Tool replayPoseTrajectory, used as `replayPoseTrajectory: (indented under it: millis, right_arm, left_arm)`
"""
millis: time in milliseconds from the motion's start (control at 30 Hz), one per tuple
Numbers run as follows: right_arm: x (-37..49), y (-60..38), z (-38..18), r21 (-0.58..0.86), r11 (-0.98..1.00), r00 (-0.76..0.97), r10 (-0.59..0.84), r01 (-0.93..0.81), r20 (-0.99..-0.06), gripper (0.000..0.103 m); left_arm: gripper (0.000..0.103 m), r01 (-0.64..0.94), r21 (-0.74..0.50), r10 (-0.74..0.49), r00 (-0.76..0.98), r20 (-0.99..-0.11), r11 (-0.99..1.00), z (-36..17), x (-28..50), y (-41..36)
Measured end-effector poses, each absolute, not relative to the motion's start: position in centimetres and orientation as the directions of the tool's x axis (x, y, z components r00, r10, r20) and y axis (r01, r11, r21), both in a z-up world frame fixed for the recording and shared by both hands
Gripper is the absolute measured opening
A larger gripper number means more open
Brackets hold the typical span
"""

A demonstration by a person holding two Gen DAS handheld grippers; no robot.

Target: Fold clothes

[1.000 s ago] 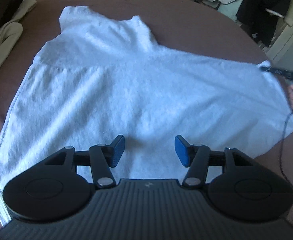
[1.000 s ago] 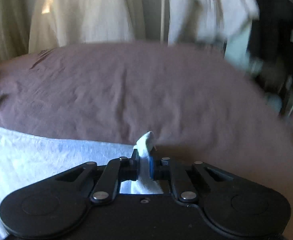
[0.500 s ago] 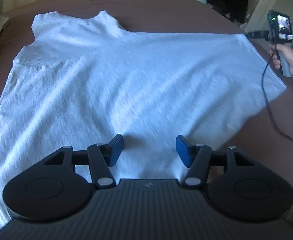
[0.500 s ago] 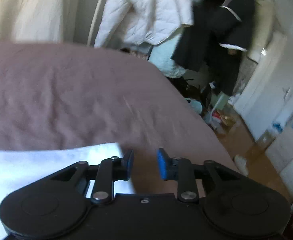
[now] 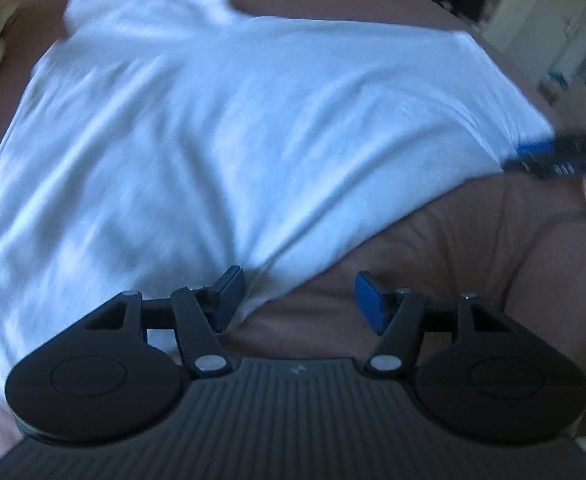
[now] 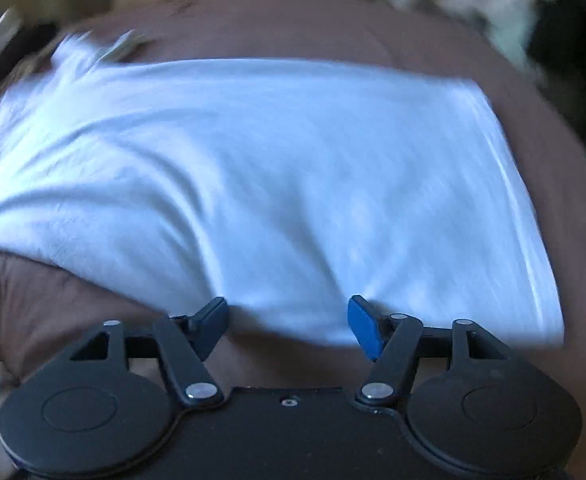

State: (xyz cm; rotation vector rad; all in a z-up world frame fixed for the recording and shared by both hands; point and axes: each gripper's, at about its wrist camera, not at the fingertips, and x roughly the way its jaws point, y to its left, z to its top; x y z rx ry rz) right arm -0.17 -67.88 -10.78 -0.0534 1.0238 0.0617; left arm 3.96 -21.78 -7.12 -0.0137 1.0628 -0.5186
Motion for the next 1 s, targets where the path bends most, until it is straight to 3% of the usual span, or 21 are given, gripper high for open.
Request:
replayPoseTrajectory:
  millis: [100, 200, 267, 333, 433, 467, 500, 600, 700, 800, 1000]
  right_arm:
    - [-2.3, -70.2, -9.6, 0.036, 0.999, 0.521, 0.021, 0.019, -0.853, 0.073]
    - [-4.3, -74.3, -10.1, 0.294, 0.931, 0.598, 0.112, 0.216, -0.793, 0.074]
    - [-5.1, -76.8, -10.8, 0.450, 0.831, 0.659, 0.141, 0.327, -0.739, 0.077]
    - [-4.9, -76.7, -10.4, 0.429, 0.832, 0.698, 0.072, 0.352, -0.712, 0.084]
    - [-4.6, -76.6, -9.7, 0.399, 0.830, 0.747, -0.033, 0.391, -0.664, 0.082]
    - [-4.6, -76.5, -9.4, 0.389, 0.828, 0.761, -0.068, 0.405, -0.646, 0.058]
    - [-4.5, -76.5, -9.2, 0.380, 0.825, 0.773, -0.103, 0.418, -0.626, 0.007]
    - [-4.2, -76.3, -8.5, 0.355, 0.814, 0.801, -0.207, 0.459, -0.561, 0.003]
    - [-3.9, -76.4, -8.1, 0.331, 0.797, 0.809, -0.304, 0.506, -0.504, 0.002]
    - [-3.4, -78.0, -11.5, 0.266, 0.778, 0.730, -0.330, 0.570, -0.599, 0.002]
    - [-2.7, -77.9, -12.4, 0.156, 0.817, 0.708, -0.365, 0.555, -0.605, 0.003]
  left_arm:
    - [0.061, 0.284, -0.359, -0.448, 0.377, -0.811, 0.889, -6.4, 3.9, -18.7]
    - [0.061, 0.157, -0.469, -0.490, 0.405, -0.772, 0.869, -5.9, 3.0, -15.0]
    - [0.062, 0.069, -0.457, -0.434, 0.462, -0.773, 0.887, -5.7, 2.7, -12.9]
    - [0.062, 0.016, -0.411, -0.362, 0.508, -0.782, 0.911, -5.7, 3.0, -11.8]
    - [0.062, 0.005, -0.429, -0.367, 0.528, -0.766, 0.903, -5.7, 3.8, -11.5]
    - [0.062, 0.006, -0.416, -0.356, 0.530, -0.770, 0.909, -5.7, 4.0, -11.7]
    - [0.062, 0.007, -0.378, -0.326, 0.524, -0.787, 0.926, -5.9, 4.1, -11.9]
    - [0.060, 0.026, -0.300, -0.274, 0.488, -0.829, 0.954, -6.7, 4.2, -12.1]
    - [0.060, 0.055, -0.317, -0.305, 0.469, -0.829, 0.947, -7.3, 4.1, -11.4]
    - [0.057, 0.072, -0.311, -0.309, 0.454, -0.836, 0.948, -7.4, 4.1, -10.8]
    - [0.054, 0.051, -0.352, -0.336, 0.449, -0.828, 0.935, -7.5, 4.6, -9.5]
